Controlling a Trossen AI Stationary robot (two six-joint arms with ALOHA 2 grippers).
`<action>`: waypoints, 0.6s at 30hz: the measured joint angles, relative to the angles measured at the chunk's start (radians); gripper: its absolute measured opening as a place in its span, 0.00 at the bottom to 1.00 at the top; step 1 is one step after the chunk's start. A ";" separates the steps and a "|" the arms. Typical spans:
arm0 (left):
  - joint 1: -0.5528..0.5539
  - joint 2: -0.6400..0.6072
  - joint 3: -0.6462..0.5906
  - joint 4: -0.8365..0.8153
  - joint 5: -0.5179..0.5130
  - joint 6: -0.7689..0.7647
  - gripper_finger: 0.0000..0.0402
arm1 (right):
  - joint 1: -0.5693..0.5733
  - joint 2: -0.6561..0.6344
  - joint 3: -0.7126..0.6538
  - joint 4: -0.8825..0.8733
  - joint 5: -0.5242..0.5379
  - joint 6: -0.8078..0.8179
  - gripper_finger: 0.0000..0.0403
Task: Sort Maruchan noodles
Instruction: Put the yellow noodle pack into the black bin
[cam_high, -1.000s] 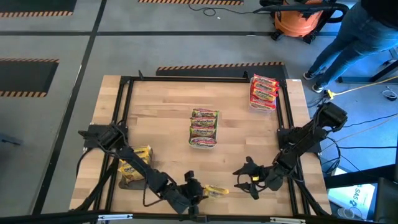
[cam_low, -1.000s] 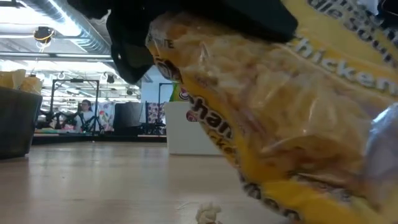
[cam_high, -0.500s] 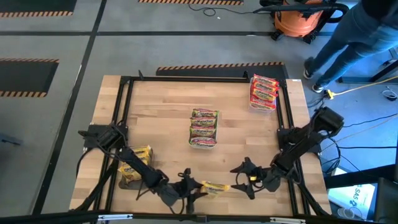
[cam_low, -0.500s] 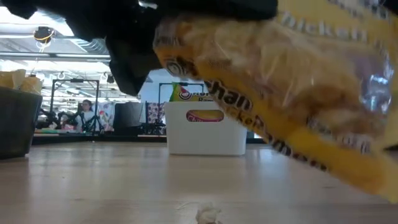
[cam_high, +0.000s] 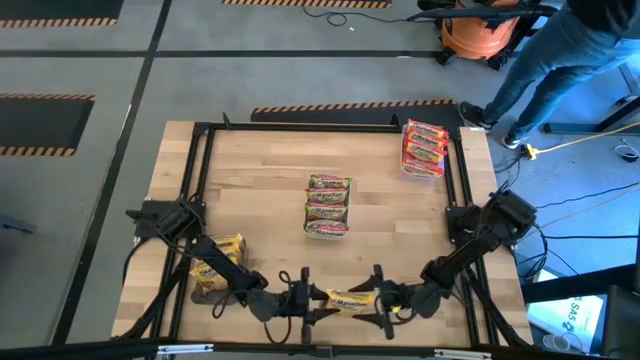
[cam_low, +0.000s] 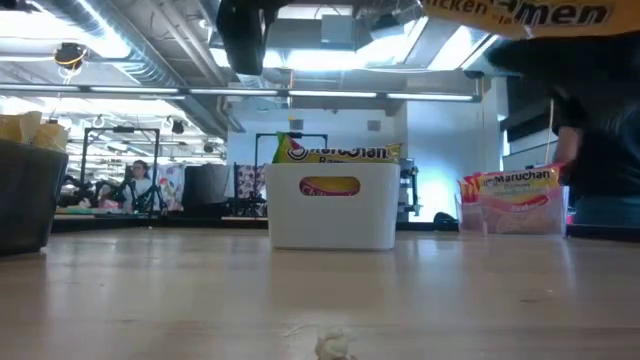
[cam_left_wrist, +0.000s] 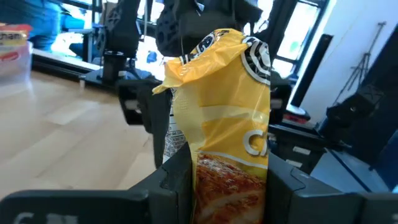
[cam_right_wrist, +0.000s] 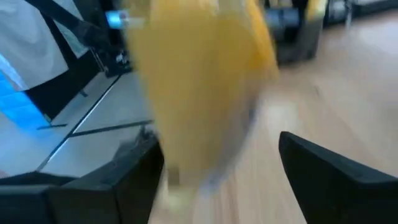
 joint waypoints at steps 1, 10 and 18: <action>0.001 0.000 0.000 0.000 0.006 0.005 0.29 | -0.010 0.000 0.022 -0.002 -0.002 -0.030 0.74; -0.002 0.000 0.000 0.023 0.007 0.030 0.29 | -0.063 0.000 0.118 -0.046 -0.114 -0.145 0.57; 0.002 0.000 0.000 0.024 0.007 0.027 0.31 | -0.061 0.000 0.116 -0.070 -0.097 -0.137 0.25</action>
